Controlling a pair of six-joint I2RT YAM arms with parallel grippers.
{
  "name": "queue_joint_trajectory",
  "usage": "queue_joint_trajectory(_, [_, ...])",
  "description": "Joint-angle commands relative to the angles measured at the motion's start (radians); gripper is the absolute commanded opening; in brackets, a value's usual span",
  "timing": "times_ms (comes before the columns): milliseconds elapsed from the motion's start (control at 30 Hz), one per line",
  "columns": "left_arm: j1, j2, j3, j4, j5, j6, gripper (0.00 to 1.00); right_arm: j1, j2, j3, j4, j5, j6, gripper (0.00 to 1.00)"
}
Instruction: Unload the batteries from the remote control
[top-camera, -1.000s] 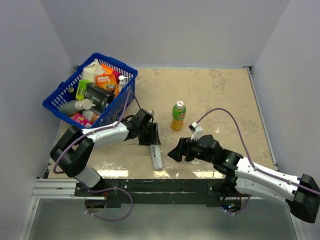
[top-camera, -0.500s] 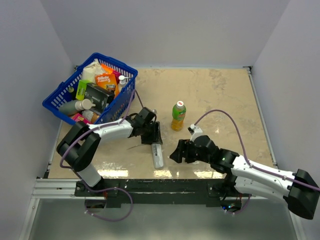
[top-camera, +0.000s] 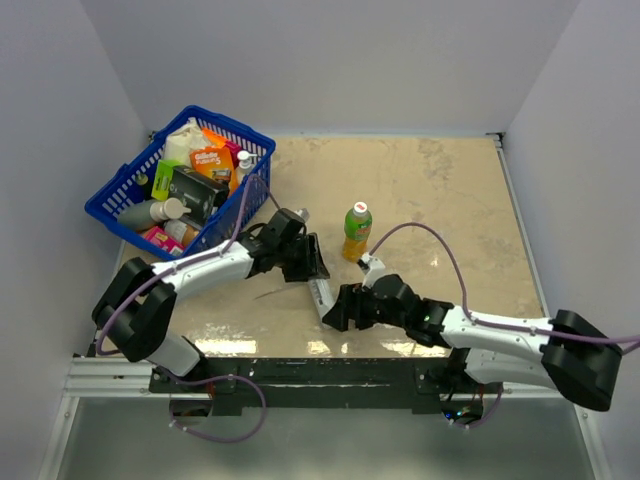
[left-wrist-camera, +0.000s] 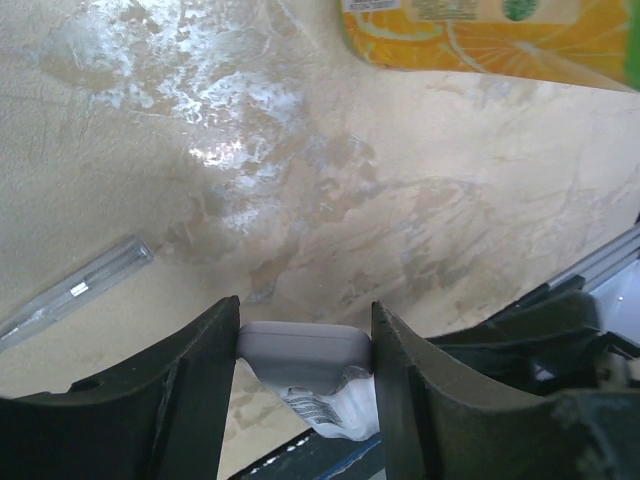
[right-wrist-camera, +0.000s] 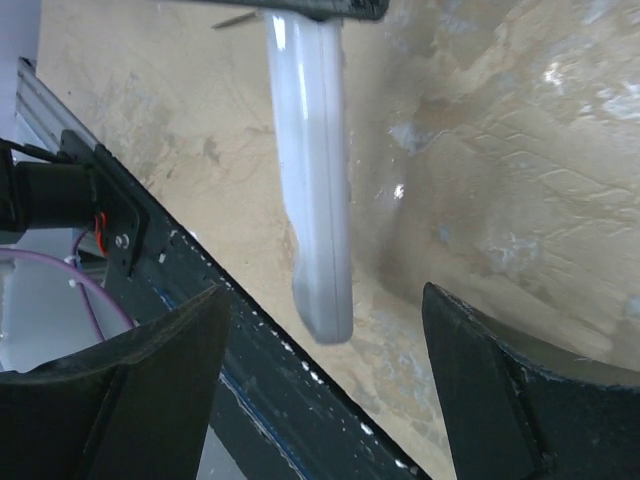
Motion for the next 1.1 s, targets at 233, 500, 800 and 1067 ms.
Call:
queue_joint_trajectory(233, [0.006,-0.140,-0.091,0.048,0.033,-0.110,0.00,0.025,0.059,-0.062,0.240,0.039,-0.038,0.43])
queue_joint_trajectory(500, [0.011,-0.256,-0.182,0.186,0.145,-0.147,0.09,0.027,-0.281,-0.149,0.222,0.071,-0.111,0.00])
queue_joint_trajectory(800, [0.015,-0.247,-0.146,0.121,0.174,-0.089,0.00,0.025,-0.274,-0.117,0.119,0.060,-0.127,0.00])
queue_joint_trajectory(1067, [0.031,-0.278,-0.055,-0.057,0.109,0.117,0.59,0.027,-0.251,-0.034,0.013,0.042,-0.113,0.00])
